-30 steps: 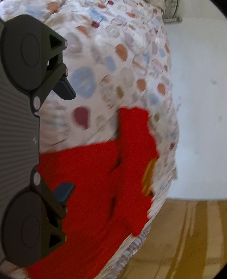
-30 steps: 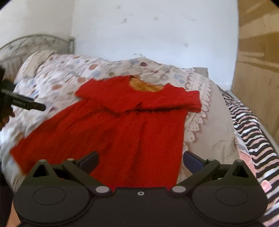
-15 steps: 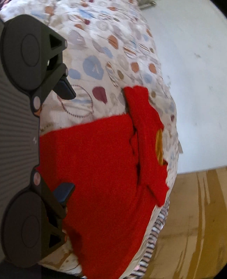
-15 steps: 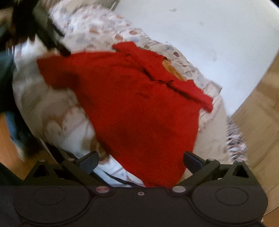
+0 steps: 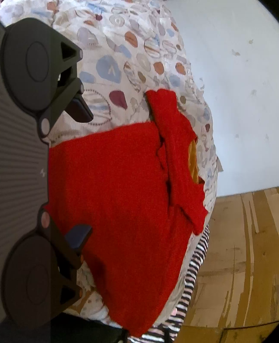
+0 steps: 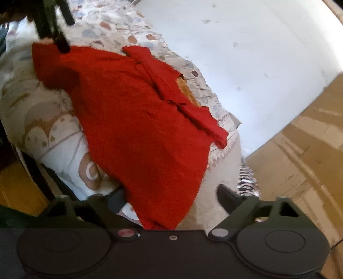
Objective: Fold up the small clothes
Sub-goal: 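Close the right tool on the sweater side edge and lift it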
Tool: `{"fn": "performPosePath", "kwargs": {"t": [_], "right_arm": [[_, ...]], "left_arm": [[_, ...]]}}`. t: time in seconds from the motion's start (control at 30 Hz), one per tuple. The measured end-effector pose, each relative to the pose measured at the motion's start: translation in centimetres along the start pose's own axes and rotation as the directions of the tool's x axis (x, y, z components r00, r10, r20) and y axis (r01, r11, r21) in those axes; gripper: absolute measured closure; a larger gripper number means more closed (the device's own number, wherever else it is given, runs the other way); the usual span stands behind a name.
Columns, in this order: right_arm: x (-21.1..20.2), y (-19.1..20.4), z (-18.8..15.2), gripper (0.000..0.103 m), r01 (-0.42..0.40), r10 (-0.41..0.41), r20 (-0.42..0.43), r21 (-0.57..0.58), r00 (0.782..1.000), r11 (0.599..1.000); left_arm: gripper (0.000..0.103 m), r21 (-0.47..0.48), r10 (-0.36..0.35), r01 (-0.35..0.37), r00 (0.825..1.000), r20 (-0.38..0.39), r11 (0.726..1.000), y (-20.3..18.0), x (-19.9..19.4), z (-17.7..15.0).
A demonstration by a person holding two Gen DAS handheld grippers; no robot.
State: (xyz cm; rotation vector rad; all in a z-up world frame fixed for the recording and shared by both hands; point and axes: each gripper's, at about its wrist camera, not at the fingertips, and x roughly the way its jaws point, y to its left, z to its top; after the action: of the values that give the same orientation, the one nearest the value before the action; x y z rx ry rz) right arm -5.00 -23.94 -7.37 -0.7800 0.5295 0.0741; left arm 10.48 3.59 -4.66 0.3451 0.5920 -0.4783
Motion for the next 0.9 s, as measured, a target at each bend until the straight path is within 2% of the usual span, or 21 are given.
{"fn": "performPosePath", "kwargs": {"t": [0.03, 0.07, 0.1, 0.2, 0.27, 0.33, 0.43, 0.57, 0.7, 0.83, 0.9], "right_arm": [[-0.3, -0.3, 0.2, 0.054, -0.02, 0.019, 0.013, 0.021, 1.0, 1.0], [-0.5, -0.7, 0.5, 0.074, -0.039, 0.038, 0.027, 0.04, 0.999, 0.998], [-0.5, -1.1, 0.8, 0.09, -0.061, 0.059, 0.036, 0.052, 0.998, 0.997], [-0.4, -3.0, 2.4, 0.1, -0.137, 0.128, 0.073, 0.138, 0.989, 0.981], [-0.1, -5.5, 3.9, 0.1, -0.222, 0.196, 0.122, 0.262, 0.973, 0.939], [0.5, -8.1, 5.3, 0.1, -0.271, 0.226, 0.161, 0.36, 0.961, 0.893], [1.4, -10.1, 6.7, 0.1, -0.316, 0.261, 0.188, 0.398, 0.947, 0.861], [0.9, -9.0, 6.7, 0.098, -0.298, 0.268, 0.142, 0.262, 0.953, 0.918], [-0.2, -6.3, 4.8, 0.096, -0.276, 0.268, 0.078, 0.14, 0.96, 0.951], [0.0, -4.3, 2.9, 0.087, -0.257, 0.256, 0.021, 0.106, 0.966, 0.961], [0.1, -3.6, 2.1, 0.081, -0.252, 0.253, 0.0, 0.095, 0.967, 0.963]], "left_arm": [[0.0, -0.003, -0.024, 0.024, 1.0, 0.01, 1.0, -0.1, -0.3, 0.0], [0.0, -0.004, -0.049, 0.049, 0.998, 0.03, 0.999, -0.3, -0.6, 0.0], [0.0, 0.001, -0.077, 0.077, 0.996, 0.054, 0.997, -0.5, -1.0, -0.1], [0.0, 0.042, -0.145, 0.142, 0.985, 0.09, 0.989, -1.9, -1.7, -0.2], [0.0, 0.084, -0.188, 0.18, 0.977, 0.101, 0.98, -3.3, -1.8, -0.3], [0.0, 0.131, -0.21, 0.196, 0.972, 0.101, 0.972, -5.1, -1.7, -0.4], [0.0, 0.234, -0.198, 0.171, 0.975, 0.097, 0.957, -8.2, -0.9, -0.7], [0.0, 0.314, -0.187, 0.148, 0.978, 0.096, 0.938, -10.0, -0.5, -1.3], [0.0, 0.366, -0.124, 0.1, 0.991, 0.043, 0.925, -9.8, 0.8, -2.2], [0.0, 0.334, -0.098, 0.092, 0.995, -0.001, 0.938, -8.2, 1.6, -2.6], [0.0, 0.325, -0.047, 0.042, 0.999, 0.008, 0.945, -7.5, 1.8, -2.5]]}}
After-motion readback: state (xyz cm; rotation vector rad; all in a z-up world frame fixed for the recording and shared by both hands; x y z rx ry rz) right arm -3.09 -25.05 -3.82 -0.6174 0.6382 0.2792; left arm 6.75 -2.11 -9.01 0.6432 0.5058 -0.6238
